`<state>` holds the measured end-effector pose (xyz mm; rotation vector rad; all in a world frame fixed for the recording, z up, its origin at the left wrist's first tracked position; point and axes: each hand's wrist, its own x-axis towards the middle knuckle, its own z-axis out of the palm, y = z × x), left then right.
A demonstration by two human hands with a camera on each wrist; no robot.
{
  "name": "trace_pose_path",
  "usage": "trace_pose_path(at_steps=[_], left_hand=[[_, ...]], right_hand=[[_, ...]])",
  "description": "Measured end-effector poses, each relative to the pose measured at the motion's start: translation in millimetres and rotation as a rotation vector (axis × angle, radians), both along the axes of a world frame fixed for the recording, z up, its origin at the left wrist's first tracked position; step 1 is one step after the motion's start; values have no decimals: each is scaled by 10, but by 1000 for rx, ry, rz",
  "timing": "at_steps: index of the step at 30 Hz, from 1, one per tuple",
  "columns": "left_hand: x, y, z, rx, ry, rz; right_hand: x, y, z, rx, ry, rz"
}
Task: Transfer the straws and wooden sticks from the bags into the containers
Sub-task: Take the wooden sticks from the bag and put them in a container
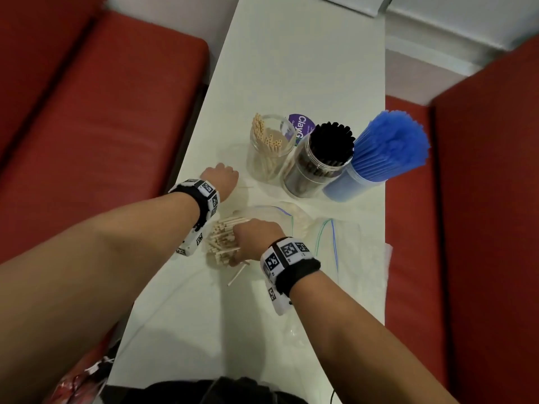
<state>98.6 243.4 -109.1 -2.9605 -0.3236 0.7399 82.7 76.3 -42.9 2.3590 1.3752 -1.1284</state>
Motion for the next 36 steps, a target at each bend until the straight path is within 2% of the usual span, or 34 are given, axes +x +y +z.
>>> trace_pose_path(at_steps=[2,5,9,11,14,17,19,21,24,26,28,31,34,36], left_hand=[[-17,-39,27,23,46,-25],[-95,-94,69,-54,116,37],[-253,-86,172,-225,42,167],[-308,-94,276,-379,-80,251],[-382,-180,502,-706,-275,307],[-471,-308,754,-921,-241,342],[-571,-401,885,-1089,-227,434],[-686,-480,938,-1232,-281,540],[-850,-579,896,-1300,-402,651],[-945,-590,825,-1194,-500,783],[-1035,-580,740,-1033,-618,925],[-1171,-575,687,-1011,-706,1103],[-1264,-625,694,-1099,-671,1125],[-1304,-666,700,-1124,-652,1121]], right_hand=[[-48,0,-33,-6,-28,16],[-79,10,-5,-18,-13,-5],[-26,-16,198,-24,17,-74],[43,-27,366,-18,31,-121],[157,-36,674,53,65,-193],[265,21,1010,150,67,-190],[320,73,1184,133,22,-145],[364,58,1239,178,-27,-175],[326,-58,1068,488,-43,-381],[199,-148,878,654,-67,-546],[48,-236,645,663,-69,-594],[-215,-383,254,405,-41,-372],[-501,-519,-53,209,-77,-153],[-618,-580,-204,197,-147,-91]])
